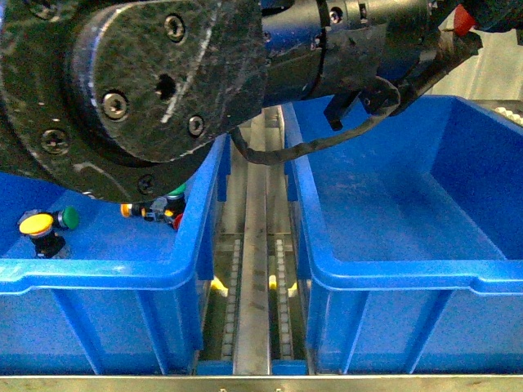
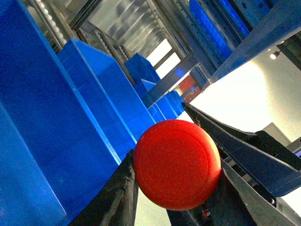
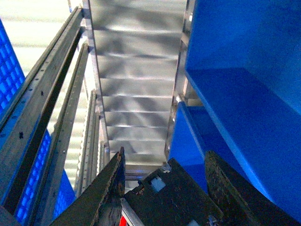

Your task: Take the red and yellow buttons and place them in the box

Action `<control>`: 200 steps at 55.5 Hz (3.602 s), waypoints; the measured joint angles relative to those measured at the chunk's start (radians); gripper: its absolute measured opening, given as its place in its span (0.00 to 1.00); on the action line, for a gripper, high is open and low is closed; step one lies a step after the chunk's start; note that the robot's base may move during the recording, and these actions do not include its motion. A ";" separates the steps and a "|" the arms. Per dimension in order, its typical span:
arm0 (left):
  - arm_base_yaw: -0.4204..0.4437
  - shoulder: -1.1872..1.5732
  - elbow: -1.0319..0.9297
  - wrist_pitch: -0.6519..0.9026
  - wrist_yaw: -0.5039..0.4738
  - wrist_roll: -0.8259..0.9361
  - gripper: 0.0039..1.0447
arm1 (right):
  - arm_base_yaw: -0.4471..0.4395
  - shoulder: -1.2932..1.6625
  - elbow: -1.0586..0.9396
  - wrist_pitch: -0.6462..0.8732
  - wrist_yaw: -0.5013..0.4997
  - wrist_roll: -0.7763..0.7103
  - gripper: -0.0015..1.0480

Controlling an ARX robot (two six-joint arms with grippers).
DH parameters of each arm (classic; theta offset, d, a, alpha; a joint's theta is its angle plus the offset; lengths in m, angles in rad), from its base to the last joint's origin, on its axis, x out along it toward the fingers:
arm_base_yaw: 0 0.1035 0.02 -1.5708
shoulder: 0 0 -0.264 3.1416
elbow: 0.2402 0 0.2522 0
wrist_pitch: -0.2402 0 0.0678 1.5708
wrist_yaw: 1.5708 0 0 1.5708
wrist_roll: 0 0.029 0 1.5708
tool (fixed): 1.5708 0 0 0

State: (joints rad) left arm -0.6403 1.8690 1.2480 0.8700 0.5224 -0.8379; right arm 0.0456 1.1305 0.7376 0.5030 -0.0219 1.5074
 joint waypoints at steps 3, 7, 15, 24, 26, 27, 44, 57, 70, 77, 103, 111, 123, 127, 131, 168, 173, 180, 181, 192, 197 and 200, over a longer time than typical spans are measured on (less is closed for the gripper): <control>-0.007 0.014 0.011 -0.004 -0.003 -0.003 0.30 | -0.012 0.000 -0.007 0.000 -0.002 0.000 0.40; -0.013 0.027 0.021 -0.006 -0.006 -0.006 0.30 | -0.024 0.000 -0.014 0.000 -0.007 0.000 0.40; -0.020 0.040 0.034 -0.008 -0.029 0.010 0.49 | -0.041 -0.006 -0.014 0.000 -0.025 -0.007 0.40; -0.014 0.042 0.035 -0.005 -0.053 0.020 0.76 | -0.061 -0.008 -0.016 0.013 -0.051 -0.012 0.40; -0.011 0.042 0.035 -0.006 -0.063 0.021 0.81 | -0.067 -0.007 -0.016 0.016 -0.058 -0.012 0.40; -0.010 0.042 0.035 -0.006 -0.066 0.021 0.83 | -0.068 -0.007 -0.016 0.017 -0.058 -0.012 0.40; 0.105 -0.119 -0.024 -0.106 -0.186 0.116 0.93 | -0.160 0.058 -0.031 0.072 -0.068 -0.054 0.40; 0.267 -0.377 -0.189 -0.218 -0.183 0.180 0.93 | -0.219 0.103 -0.038 0.077 -0.054 -0.107 0.40; 0.483 -0.689 -0.498 -0.329 -0.122 0.290 0.93 | -0.187 0.090 -0.036 0.064 -0.022 -0.152 0.40; 0.599 -0.864 -0.635 -0.379 -0.071 0.307 0.93 | -0.151 0.076 -0.036 0.056 0.002 -0.178 0.40; 0.643 -1.751 -1.148 -0.879 -0.523 0.808 0.25 | -0.044 0.047 -0.036 0.018 0.092 -0.271 0.40; 0.643 -1.842 -1.213 -0.874 -0.523 0.819 0.02 | -0.032 0.038 -0.036 0.011 0.112 -0.301 0.40; 0.642 -1.854 -1.226 -0.872 -0.522 0.827 0.02 | -0.024 0.037 -0.036 0.011 0.139 -0.338 0.40; 0.642 -1.854 -1.226 -0.872 -0.523 0.827 0.02 | -0.020 0.037 -0.036 0.011 0.144 -0.349 0.40; 0.642 -1.854 -1.226 -0.871 -0.523 0.827 0.02 | -0.019 0.037 -0.036 0.011 0.151 -0.358 0.40; 0.642 -1.854 -1.226 -0.871 -0.523 0.829 0.93 | 0.026 0.039 -0.043 0.024 0.209 -0.435 0.39; 0.642 -1.854 -1.226 -0.871 -0.523 0.829 0.93 | 0.027 0.039 -0.047 0.024 0.217 -0.435 0.39; 0.642 -1.854 -1.226 -0.871 -0.524 0.829 0.93 | 0.021 0.039 -0.054 0.011 0.233 -0.426 0.39; 0.642 -1.854 -1.226 -0.871 -0.524 0.829 0.93 | 0.019 0.039 -0.056 0.009 0.235 -0.425 0.39; 0.642 -1.854 -1.226 -0.871 -0.526 0.829 0.93 | -0.037 0.039 -0.067 0.007 0.217 -0.429 0.39; 0.642 -1.854 -1.226 -0.871 -0.525 0.829 0.93 | -0.086 0.034 -0.067 0.007 0.214 -0.459 0.39; 0.642 -1.854 -1.226 -0.871 -0.523 0.829 0.93 | -0.111 0.030 -0.066 0.007 0.208 -0.478 0.39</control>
State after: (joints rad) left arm 0.0017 0.0147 0.0219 -0.0013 -0.0010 -0.0090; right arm -0.0654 1.1606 0.6720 0.5102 0.1860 1.0290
